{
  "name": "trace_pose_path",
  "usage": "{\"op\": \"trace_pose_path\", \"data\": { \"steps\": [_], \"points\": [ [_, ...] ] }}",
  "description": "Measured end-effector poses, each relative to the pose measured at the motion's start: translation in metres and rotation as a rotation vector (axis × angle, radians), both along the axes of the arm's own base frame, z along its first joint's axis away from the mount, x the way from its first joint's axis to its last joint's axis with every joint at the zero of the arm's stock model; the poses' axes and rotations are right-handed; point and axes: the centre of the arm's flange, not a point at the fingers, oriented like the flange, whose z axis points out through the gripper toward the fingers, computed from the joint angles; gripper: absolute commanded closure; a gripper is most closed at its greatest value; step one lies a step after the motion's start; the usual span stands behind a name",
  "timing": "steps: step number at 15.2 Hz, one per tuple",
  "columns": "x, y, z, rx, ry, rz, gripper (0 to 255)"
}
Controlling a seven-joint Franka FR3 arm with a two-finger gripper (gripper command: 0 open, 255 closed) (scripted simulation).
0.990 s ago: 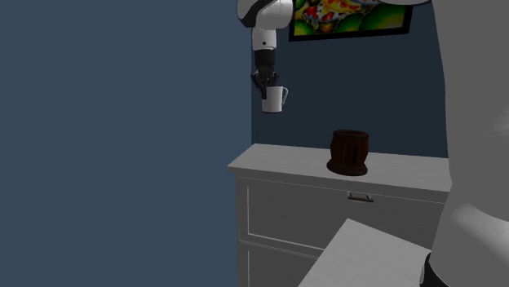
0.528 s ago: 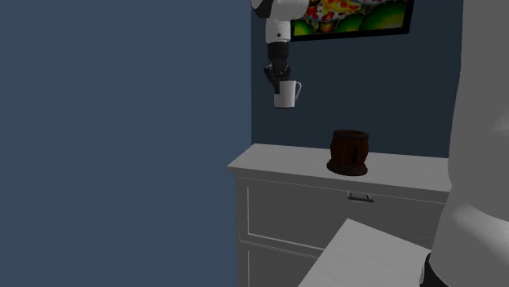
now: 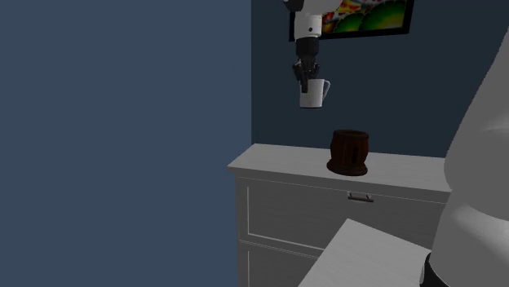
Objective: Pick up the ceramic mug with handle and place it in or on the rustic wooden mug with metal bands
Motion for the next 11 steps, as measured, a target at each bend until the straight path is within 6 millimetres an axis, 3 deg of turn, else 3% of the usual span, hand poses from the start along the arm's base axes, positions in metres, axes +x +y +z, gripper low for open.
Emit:
{"op": "trace_pose_path", "data": {
  "steps": [11],
  "points": [
    [-0.142, -0.042, 0.012, 0.000, 0.000, 0.000, 255]
  ]
}}
